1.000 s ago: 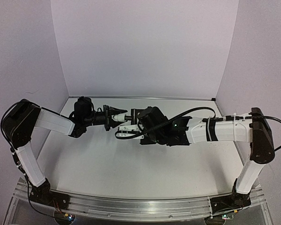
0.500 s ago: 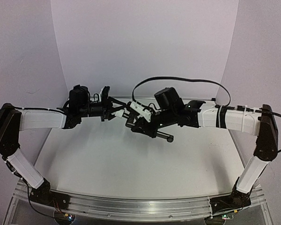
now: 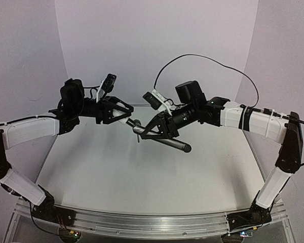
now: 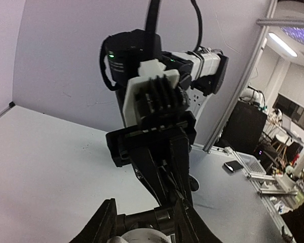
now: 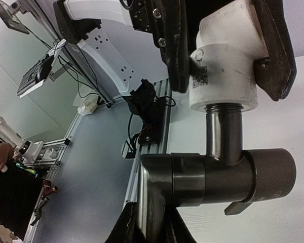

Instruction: Install the water faucets

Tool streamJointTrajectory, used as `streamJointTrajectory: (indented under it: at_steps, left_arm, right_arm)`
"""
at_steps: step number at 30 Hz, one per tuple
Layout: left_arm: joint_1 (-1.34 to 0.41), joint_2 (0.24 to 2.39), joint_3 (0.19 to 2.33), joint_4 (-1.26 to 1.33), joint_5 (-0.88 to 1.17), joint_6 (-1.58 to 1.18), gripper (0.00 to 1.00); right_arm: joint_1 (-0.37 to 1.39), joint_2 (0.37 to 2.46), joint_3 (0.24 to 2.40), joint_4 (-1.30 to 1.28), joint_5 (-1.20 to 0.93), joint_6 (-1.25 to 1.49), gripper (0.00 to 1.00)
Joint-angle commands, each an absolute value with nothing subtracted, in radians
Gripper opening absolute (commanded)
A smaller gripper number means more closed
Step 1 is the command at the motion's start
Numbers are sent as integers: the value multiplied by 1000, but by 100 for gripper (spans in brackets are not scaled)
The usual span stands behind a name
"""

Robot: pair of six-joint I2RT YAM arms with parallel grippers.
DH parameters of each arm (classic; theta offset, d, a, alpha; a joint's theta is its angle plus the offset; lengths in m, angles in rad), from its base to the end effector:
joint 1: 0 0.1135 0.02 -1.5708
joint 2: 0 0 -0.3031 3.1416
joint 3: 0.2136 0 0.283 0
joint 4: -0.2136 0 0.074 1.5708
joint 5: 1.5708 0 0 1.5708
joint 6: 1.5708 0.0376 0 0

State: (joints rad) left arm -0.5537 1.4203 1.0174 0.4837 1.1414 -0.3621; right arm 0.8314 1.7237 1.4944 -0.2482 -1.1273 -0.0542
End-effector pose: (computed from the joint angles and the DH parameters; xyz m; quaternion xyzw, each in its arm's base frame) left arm 0.2728 -0.2088 0.3672 0.4499 0.5299 -0.6020 0.3930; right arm 0.2641 0.3400 0.3672 -0.5604 0.5335 0.5889 0.2337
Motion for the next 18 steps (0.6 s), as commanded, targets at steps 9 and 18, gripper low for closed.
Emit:
streamJointTrajectory:
  at_steps: [9, 18]
  left_arm:
    - [-545, 1168, 961, 308, 791, -106, 100]
    - [-534, 1085, 952, 127, 614, -274, 100]
  right_arm:
    - [758, 1613, 1368, -124, -1357, -225, 0]
    - [728, 1517, 1247, -126, -808, -374, 0]
